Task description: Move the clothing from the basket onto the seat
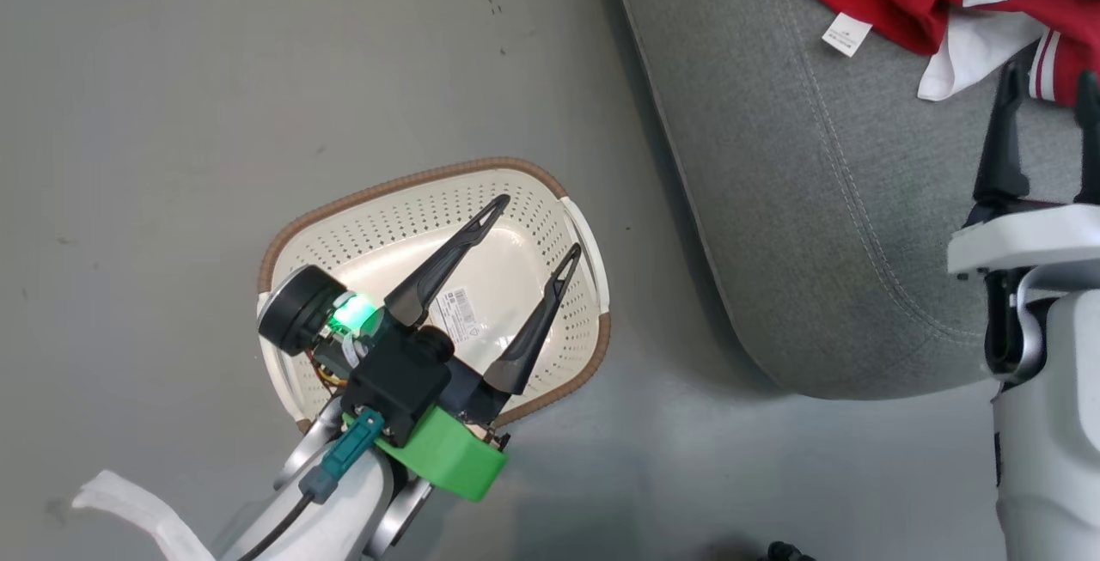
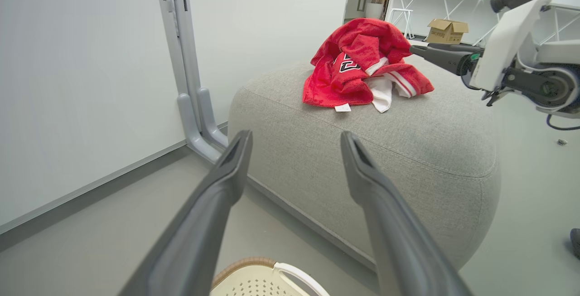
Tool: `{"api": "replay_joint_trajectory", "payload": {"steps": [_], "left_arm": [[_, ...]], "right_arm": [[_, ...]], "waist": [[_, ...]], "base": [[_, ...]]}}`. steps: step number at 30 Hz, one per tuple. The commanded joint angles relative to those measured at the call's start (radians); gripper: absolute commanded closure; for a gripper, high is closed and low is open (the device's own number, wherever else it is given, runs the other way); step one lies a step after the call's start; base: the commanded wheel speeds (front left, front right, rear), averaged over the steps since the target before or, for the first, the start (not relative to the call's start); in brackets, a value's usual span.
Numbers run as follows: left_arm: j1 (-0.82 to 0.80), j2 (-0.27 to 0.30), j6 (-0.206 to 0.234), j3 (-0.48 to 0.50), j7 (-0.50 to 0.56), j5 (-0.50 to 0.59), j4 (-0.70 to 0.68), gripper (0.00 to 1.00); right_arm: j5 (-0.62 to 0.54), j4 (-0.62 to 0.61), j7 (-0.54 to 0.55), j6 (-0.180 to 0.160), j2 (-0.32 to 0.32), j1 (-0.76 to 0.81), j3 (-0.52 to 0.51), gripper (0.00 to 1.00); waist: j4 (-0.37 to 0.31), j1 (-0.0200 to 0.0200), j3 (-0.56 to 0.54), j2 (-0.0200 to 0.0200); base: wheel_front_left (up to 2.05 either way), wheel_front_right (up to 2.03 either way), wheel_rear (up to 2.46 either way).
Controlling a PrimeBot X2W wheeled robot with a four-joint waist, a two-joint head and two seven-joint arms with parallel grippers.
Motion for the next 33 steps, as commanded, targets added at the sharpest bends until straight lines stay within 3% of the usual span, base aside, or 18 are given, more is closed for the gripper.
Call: {"api": "replay_joint_trajectory", "payload": {"steps": [1, 10, 19, 26, 33], "left_arm": [[0.022, -0.001, 0.012, 0.011, -0.010, -0.014, 0.007, 0.00], [0.073, -0.017, 0.078, 0.093, -0.035, -0.050, 0.045, 0.00], [0.148, -0.045, 0.149, 0.291, -0.041, -0.078, 0.019, 0.00], [0.247, -0.080, 0.155, 0.445, -0.041, -0.066, 0.002, 0.00], [0.363, -0.114, 0.122, 0.523, -0.041, -0.041, 0.007, 0.00]], "right_arm": [[-0.004, -0.032, -0.003, -0.001, 0.007, 0.038, 0.013, 0.00], [0.000, -0.198, 0.000, -0.001, 0.055, 0.204, 0.126, 0.00], [-0.012, -0.350, 0.043, -0.001, 0.062, 0.310, 0.217, 0.00], [-0.004, -0.417, 0.087, -0.001, 0.064, 0.388, 0.239, 0.00], [0.001, -0.447, 0.125, -0.001, 0.064, 0.467, 0.254, 0.00]], "waist": [[0.031, 0.0000, -0.063, -0.0001], [0.109, 0.0000, -0.141, -0.0001], [0.184, 0.0000, -0.206, -0.0001], [0.221, 0.0000, -0.266, -0.0001], [0.231, 0.0000, -0.322, -0.0001]], "base": [[0.00, 0.00, 0.00], [0.00, 0.00, 0.00], [0.00, 0.00, 0.00], [0.00, 0.00, 0.00], [0.00, 0.00, 0.00]]}}
